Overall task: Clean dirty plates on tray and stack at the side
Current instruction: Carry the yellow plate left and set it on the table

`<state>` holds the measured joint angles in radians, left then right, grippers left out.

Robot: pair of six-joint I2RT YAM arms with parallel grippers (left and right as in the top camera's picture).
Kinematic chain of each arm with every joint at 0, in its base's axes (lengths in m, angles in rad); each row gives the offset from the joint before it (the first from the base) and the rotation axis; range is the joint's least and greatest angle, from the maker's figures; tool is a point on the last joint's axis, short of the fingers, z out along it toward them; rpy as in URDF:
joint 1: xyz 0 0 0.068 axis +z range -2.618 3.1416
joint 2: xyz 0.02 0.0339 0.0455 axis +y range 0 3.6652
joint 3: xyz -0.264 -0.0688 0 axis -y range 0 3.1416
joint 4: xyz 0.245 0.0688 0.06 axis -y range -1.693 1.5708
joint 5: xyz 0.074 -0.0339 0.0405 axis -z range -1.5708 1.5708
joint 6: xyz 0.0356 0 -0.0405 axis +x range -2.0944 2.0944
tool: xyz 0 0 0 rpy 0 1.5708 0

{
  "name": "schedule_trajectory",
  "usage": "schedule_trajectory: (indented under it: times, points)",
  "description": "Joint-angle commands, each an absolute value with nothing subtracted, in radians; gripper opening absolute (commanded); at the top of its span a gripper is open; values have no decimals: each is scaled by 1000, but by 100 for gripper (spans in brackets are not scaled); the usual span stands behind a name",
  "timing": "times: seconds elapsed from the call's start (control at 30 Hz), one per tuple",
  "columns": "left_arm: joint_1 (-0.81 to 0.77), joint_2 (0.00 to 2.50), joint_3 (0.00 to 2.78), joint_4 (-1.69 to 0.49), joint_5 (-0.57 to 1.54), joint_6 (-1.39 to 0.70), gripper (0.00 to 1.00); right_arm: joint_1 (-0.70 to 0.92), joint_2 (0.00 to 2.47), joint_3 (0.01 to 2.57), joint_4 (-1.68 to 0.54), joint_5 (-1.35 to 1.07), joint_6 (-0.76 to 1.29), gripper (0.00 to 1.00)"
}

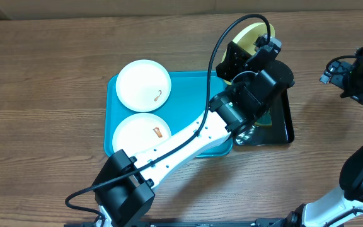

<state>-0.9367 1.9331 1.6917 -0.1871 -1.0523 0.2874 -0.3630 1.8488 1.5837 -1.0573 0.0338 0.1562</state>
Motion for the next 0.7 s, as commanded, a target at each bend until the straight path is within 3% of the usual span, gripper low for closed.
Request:
schedule_trajectory:
  times: [0.0, 0.33, 0.53, 0.67]
  points:
    - [-943, 1942, 1722, -196, -1062, 210, 4, -360, 1839, 1600, -1053, 44, 155, 100]
    - [-933, 1942, 1722, -292, -928, 40, 4, -360, 1839, 1600, -1053, 44, 155, 100]
    - [-870, 1941, 1724, -450, -642, -141, 4, -360, 1839, 1600, -1053, 44, 155, 100]
    - [-776, 1933, 1745, -563, -313, -291, 4, -360, 1839, 1600, -1053, 44, 155, 100]
